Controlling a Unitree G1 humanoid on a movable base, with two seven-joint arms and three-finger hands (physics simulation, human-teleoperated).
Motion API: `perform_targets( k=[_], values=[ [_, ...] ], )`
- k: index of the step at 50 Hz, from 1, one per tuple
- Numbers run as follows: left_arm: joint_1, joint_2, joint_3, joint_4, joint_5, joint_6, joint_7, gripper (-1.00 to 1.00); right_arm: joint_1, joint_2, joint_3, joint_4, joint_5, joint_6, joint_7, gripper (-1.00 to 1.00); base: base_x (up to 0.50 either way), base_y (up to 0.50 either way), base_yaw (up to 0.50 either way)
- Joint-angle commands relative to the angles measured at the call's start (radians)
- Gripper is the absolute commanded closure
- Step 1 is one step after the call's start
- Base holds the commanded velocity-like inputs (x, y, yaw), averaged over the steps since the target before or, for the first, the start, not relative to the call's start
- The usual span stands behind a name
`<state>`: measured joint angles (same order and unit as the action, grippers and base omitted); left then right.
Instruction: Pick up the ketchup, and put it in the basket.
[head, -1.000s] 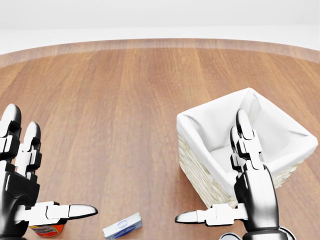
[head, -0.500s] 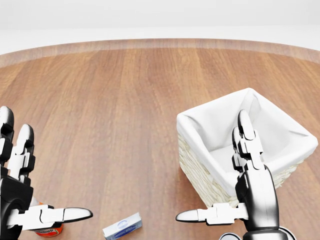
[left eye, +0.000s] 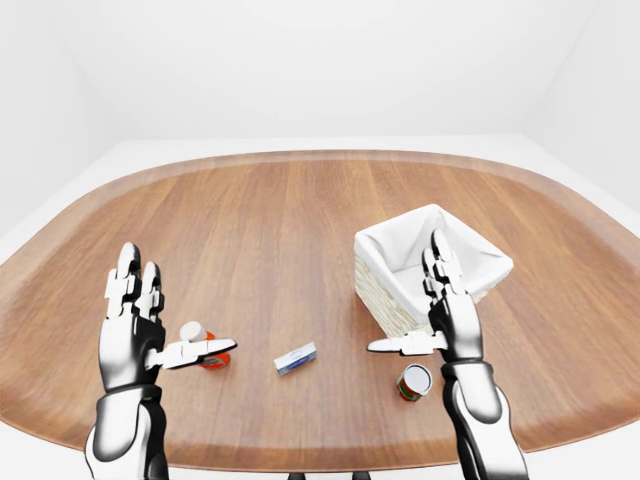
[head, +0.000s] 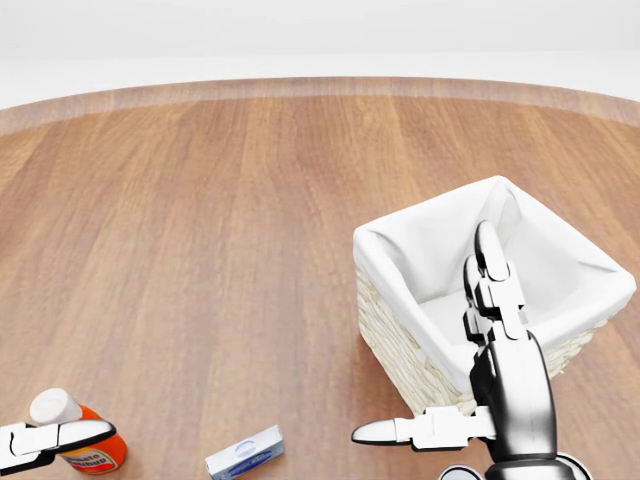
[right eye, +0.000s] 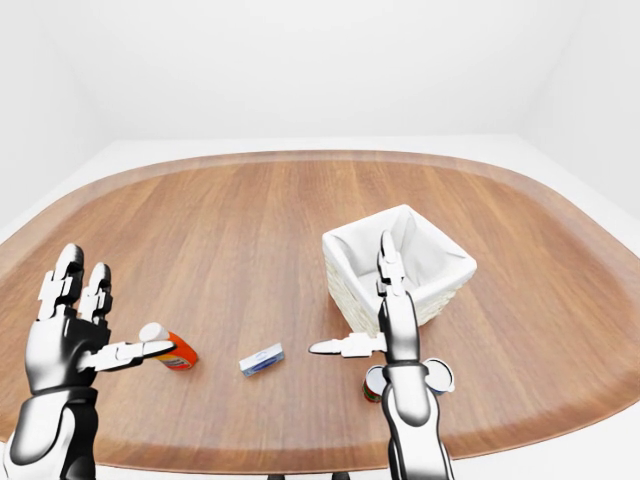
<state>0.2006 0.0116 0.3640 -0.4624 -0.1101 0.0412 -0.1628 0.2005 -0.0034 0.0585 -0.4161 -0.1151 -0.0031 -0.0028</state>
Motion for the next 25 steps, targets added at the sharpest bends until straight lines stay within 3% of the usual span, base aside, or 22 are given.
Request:
perform_targets(
  k=[1,3,9,14,25],
  values=[
    [-0.013,0.021,0.09,0.097,-0.004,-0.064,-0.019,-1.0,-0.01,-0.001,0.0,0.03,-0.01,-0.001,-0.005,-1.0,0.0,0.0,0.0],
    [-0.018,0.029,0.098,0.138,0.007,-0.09,-0.018,-1.0,-0.011,0.001,0.0,0.029,-0.006,-0.001,-0.003,-1.0,0.0,0.0,0.0],
    [-0.025,0.048,0.121,0.184,-0.002,-0.103,-0.018,-1.0,-0.017,0.0,-0.001,0.048,-0.008,-0.01,-0.006,-1.0,0.0,0.0,0.0],
    [-0.034,0.061,0.131,0.235,0.009,-0.128,-0.017,-1.0,-0.012,0.001,0.003,0.032,-0.008,-0.002,-0.004,-1.0,0.0,0.0,0.0],
    [-0.057,0.084,0.103,0.366,0.016,-0.128,0.001,-1.0,-0.014,0.0,0.012,0.043,-0.009,-0.007,0.001,-1.0,0.0,0.0,0.0]
  ],
)
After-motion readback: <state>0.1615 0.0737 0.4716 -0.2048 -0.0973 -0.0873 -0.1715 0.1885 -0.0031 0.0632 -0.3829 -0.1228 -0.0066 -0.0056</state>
